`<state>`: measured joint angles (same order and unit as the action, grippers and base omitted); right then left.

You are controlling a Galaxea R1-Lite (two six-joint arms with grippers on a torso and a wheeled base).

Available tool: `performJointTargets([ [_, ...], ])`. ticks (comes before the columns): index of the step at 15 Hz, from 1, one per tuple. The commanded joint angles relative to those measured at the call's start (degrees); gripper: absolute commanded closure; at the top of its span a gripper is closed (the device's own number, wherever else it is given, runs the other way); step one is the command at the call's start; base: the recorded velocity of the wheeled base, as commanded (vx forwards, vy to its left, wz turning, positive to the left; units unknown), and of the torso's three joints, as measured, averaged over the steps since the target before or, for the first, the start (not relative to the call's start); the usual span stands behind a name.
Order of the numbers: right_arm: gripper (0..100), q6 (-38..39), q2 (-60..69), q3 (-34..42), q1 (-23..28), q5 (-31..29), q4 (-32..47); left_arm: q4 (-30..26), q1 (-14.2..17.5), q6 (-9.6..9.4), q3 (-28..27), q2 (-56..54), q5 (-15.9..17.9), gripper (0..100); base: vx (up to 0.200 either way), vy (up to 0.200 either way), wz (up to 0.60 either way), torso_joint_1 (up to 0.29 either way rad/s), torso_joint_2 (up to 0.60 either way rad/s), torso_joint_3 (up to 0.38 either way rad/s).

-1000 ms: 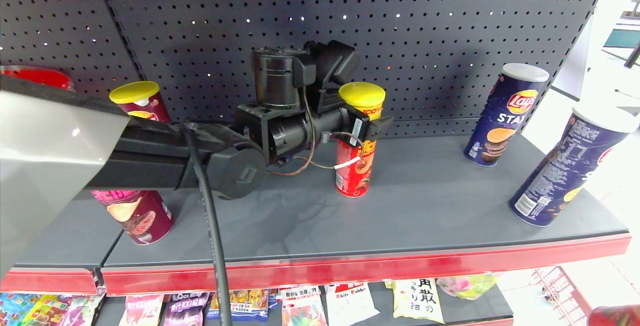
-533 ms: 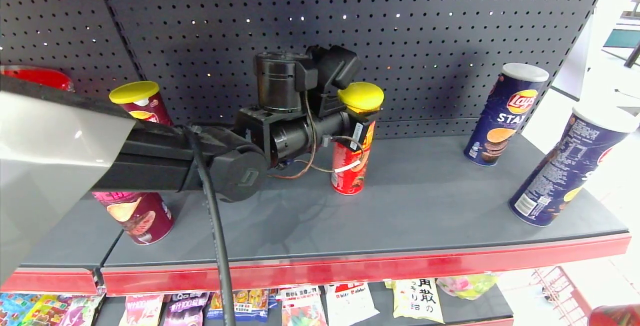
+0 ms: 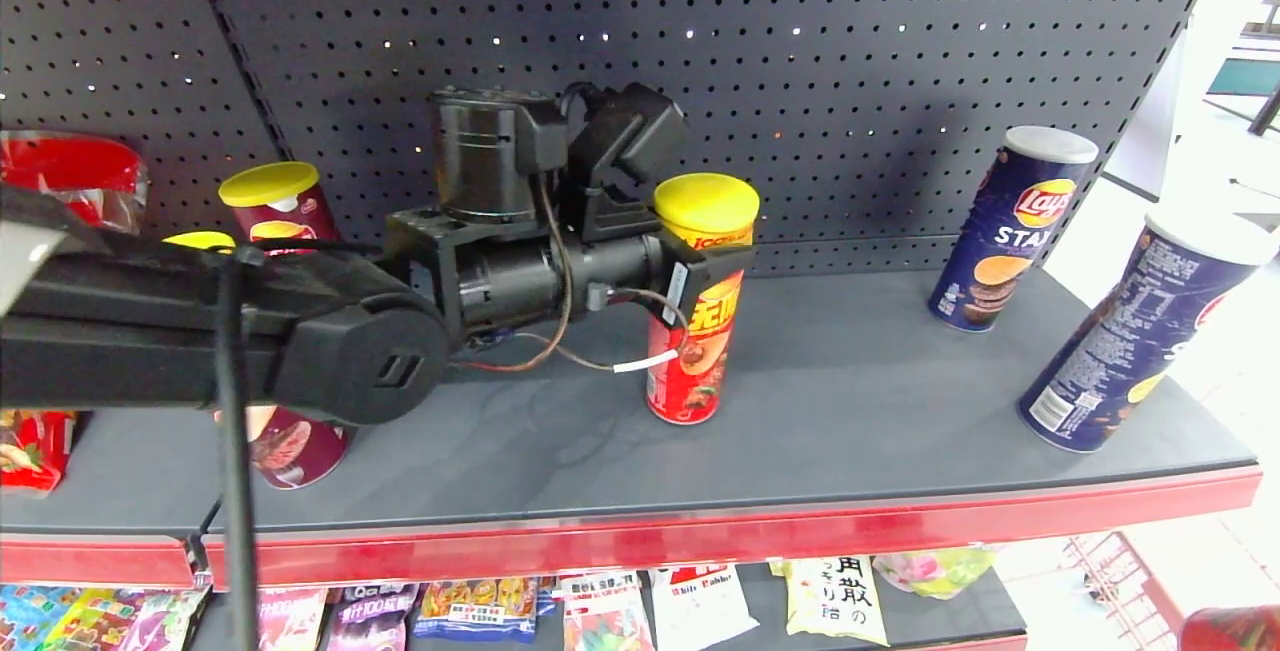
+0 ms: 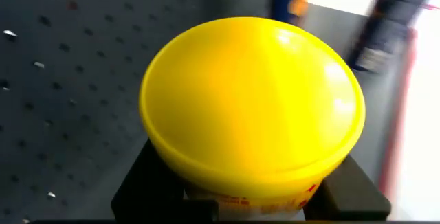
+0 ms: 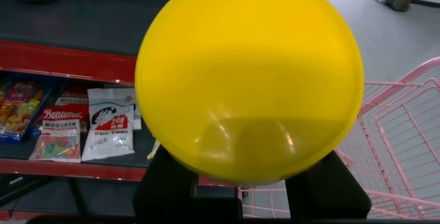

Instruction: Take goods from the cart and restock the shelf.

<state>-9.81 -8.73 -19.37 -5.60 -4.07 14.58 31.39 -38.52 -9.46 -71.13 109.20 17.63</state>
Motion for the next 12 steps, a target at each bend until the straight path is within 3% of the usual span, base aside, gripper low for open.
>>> performJointTargets([
  [1,100,-0.03,0.03,-0.05,-0.03,0.03,0.01,0.07,3.19,-0.91,7.32,-8.22,6.01,100,0.0,0.0,0.0,0.0,0.0,0.0],
  [3,100,-0.03,0.03,-0.32,-0.03,-0.06,-0.08,0.07,5.83,-1.53,10.31,-10.59,14.1,100,0.0,0.0,0.0,0.0,0.0,0.0],
  [7,100,-0.12,-0.5,-1.37,-0.03,0.03,-0.08,0.34,6.09,-2.32,11.89,-9.97,21.48,100,0.0,0.0,0.0,0.0,0.0,0.0],
  [10,100,-0.12,-0.76,-2.07,-0.03,0.03,0.01,0.25,6.09,-3.81,12.33,-8.48,24.47,100,0.0,0.0,0.0,0.0,0.0,0.0],
  [12,100,-0.12,-0.76,-2.43,-0.03,-0.06,0.01,1.83,6.71,-4.34,11.98,-6.2,24.56,100,0.0,0.0,0.0,0.0,0.0,0.0],
])
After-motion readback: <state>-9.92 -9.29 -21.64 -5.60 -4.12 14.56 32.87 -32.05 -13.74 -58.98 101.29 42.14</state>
